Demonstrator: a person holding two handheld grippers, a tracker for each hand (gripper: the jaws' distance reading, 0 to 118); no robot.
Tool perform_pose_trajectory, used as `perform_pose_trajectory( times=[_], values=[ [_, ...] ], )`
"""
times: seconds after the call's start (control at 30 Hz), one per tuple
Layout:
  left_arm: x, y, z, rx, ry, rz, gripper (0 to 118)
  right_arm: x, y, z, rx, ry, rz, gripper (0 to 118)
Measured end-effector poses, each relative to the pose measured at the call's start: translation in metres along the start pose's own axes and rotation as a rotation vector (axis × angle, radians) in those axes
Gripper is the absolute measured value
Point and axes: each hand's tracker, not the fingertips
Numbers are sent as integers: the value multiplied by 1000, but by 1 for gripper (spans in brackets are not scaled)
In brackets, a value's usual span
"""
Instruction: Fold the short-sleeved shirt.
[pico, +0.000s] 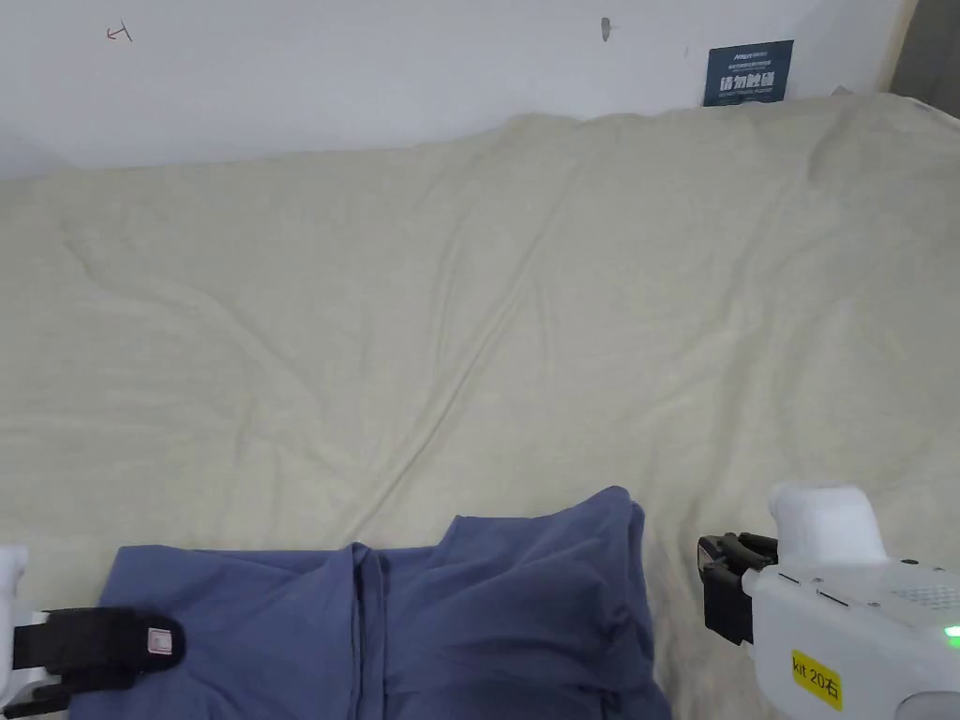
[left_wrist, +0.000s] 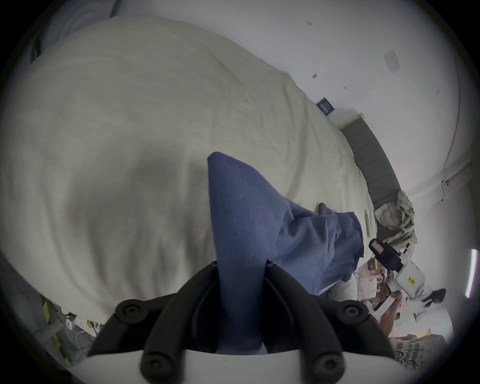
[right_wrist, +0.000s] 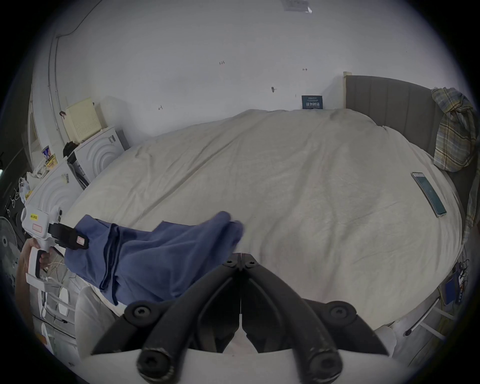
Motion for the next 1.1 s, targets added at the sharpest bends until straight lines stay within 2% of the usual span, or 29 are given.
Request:
perform_pose_trajectory(
  times=[0.1,0.23,0.33,0.5,0.6,0.67,0.77,0.83,0.87,1.0,1.03,1.07,1.1],
  values=[
    [8,-3,12,31,-16,39,15,-3,-2,0,-3,13,5,0],
    [52,-4,18,39,38,-71,15,-5,-5,4,-6,25,14,0],
    [91,-2,21,21,-4,-129,15,-2,-7,9,2,26,15,0],
    [159,3,11,18,-48,-183,15,14,-11,15,13,25,-27,0],
    [198,5,-17,-32,-76,-282,15,24,-11,20,13,18,-36,0],
    [221,4,-43,-60,-120,-271,15,32,-11,24,17,9,-36,0],
    [250,2,-94,-183,-157,-328,15,44,-13,30,32,-5,-62,0],
    [264,-2,-126,-241,-144,-307,15,51,-14,34,37,-12,-87,0],
    [270,-4,-140,-258,-116,-346,15,54,-14,36,37,-14,-89,0],
    [274,-3,-170,-271,-102,-330,15,60,-18,41,17,-32,-68,0],
    [274,-4,-170,-277,-107,-332,19,61,-19,41,16,-34,-66,0],
    [273,-4,-170,-285,-125,-352,31,62,-20,42,15,-37,-67,0],
    [271,-5,-166,-267,-168,-350,63,64,-21,42,13,-38,-71,0]
  ],
)
